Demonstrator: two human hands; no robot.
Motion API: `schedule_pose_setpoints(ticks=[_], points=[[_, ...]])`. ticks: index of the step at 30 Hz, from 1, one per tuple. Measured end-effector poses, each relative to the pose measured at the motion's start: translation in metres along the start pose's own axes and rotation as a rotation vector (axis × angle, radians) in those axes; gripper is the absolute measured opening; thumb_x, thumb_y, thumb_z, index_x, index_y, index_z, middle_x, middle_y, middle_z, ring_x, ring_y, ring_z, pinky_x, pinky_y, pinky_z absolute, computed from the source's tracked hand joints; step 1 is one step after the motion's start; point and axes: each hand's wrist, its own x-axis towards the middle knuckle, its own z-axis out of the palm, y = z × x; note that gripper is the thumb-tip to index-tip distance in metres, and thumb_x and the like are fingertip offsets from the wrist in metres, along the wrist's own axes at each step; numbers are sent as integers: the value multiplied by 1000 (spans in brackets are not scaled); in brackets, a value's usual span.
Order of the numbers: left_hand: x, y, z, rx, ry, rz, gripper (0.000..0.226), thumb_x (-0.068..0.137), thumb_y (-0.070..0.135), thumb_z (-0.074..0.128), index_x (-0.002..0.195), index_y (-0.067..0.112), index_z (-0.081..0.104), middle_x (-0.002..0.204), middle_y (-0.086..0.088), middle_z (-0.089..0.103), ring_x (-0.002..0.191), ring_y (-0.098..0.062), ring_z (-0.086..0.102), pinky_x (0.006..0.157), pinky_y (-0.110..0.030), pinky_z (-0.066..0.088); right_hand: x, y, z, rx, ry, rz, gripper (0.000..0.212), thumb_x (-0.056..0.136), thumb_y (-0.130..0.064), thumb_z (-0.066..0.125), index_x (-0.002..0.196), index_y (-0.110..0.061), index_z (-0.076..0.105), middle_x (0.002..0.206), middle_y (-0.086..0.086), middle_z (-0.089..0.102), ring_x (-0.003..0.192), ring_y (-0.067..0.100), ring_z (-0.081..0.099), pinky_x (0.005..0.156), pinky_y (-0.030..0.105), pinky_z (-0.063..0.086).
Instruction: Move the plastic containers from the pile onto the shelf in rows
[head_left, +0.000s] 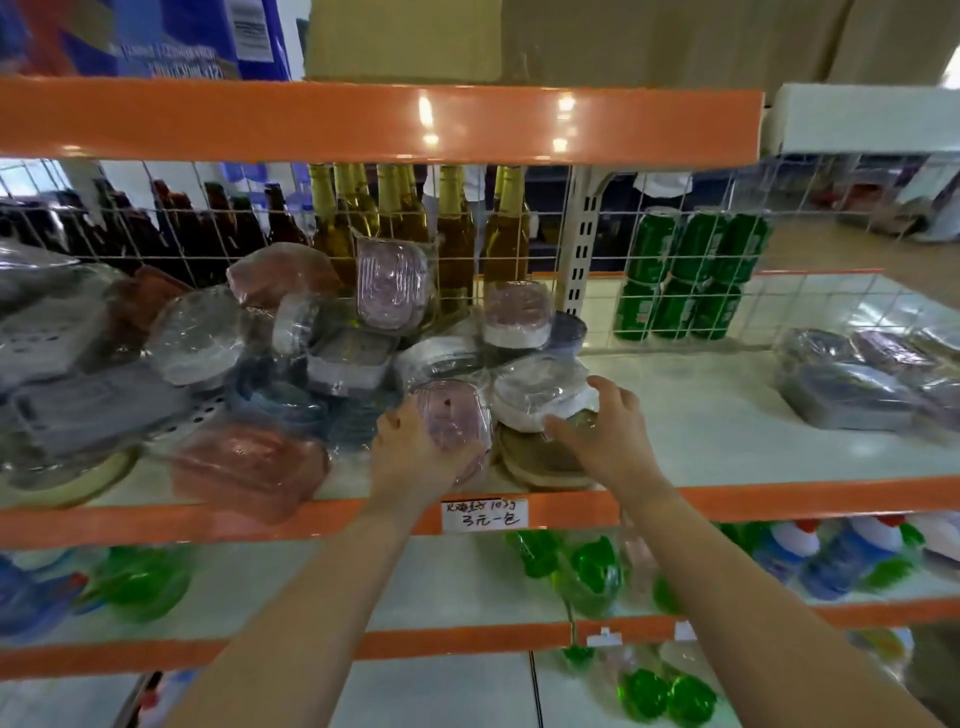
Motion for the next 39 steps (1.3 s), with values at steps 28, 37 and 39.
schedule_pose_setpoints(ticks=[28,37,39], points=[[35,4,10,-157,-32,-214,112,75,46,74,152,23,-4,152,-20,12,138,-40,24,111,-49,28,66,8,30,75,-130,20,100,60,-53,82,142,-28,31,135,7,28,126,29,36,98,47,46],[13,10,-6,-207,18,-131,109,76,40,75,152,19,1,149,-22,18,135,-39,27,108,-45,28,42,2,9,126,25,-48,94,66,-45,81,143,-20,33,140,8,28,128,26,38,107,37,38],[7,9,-9,-207,33,-113,109,75,40,76,152,17,2,148,-24,19,135,-40,27,108,-44,28,35,-1,5,150,53,-60,95,67,-43,82,144,-21,31,140,7,28,129,25,36,107,36,37]])
